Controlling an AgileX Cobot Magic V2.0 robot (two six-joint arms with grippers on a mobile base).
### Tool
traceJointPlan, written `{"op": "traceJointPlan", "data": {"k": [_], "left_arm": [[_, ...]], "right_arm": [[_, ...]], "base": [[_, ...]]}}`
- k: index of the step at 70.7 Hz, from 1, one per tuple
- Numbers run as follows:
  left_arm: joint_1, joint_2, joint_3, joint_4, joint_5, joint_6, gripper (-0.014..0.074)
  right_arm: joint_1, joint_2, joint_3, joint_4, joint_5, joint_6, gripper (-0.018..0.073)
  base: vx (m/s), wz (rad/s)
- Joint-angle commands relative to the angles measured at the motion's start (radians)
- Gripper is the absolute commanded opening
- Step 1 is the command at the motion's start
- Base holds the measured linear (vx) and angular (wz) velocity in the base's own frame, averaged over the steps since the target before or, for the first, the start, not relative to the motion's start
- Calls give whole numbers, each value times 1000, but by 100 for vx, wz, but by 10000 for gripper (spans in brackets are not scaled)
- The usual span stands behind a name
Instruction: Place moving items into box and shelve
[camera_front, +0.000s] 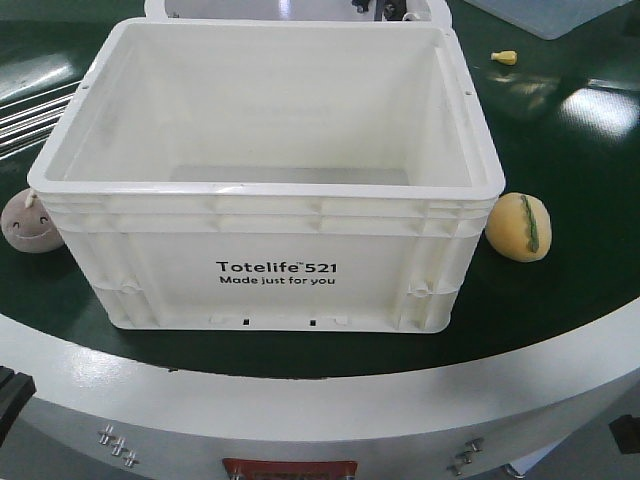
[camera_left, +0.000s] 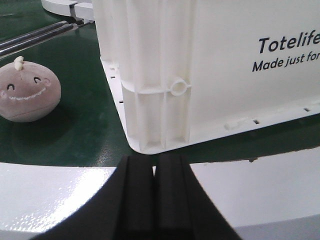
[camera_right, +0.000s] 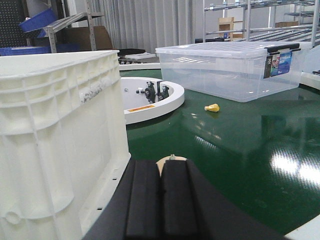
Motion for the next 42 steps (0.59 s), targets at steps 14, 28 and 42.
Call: {"op": "traceJointPlan", "data": {"k": [14, 28, 42], "left_arm": [[-4, -16, 13, -8, -81, 1, -26], [-4, -16, 13, -8, -81, 1, -26], [-4, -16, 13, -8, -81, 1, -26]], "right_arm": [[-2, -11, 3, -1, -82, -5, -15], [-2, -11, 3, -1, -82, -5, -15], [-2, -11, 3, -1, -82, -5, -15]], "base": [[0, 0], [0, 0], [0, 0]]}}
